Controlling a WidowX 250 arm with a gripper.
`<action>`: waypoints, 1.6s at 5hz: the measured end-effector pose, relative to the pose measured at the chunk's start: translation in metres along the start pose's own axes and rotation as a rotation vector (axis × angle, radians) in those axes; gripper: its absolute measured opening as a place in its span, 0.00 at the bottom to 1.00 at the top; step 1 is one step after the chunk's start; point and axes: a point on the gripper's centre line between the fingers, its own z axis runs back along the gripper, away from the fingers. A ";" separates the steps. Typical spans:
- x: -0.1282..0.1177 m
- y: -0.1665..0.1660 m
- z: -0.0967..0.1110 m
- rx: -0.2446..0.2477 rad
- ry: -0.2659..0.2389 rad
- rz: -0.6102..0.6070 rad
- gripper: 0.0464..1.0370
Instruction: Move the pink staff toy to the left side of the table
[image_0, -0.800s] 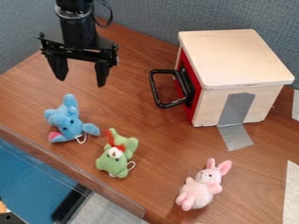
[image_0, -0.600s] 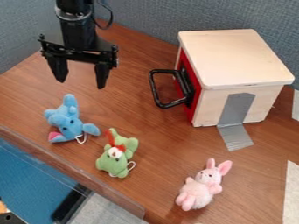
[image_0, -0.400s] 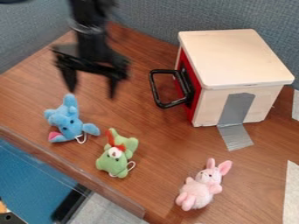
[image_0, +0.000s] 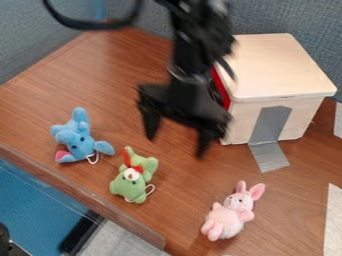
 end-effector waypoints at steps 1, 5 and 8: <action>-0.015 -0.043 -0.011 -0.026 0.023 -0.067 0.96; -0.037 -0.069 -0.081 0.087 0.171 -0.084 0.91; 0.003 -0.018 -0.017 0.061 0.006 0.012 0.24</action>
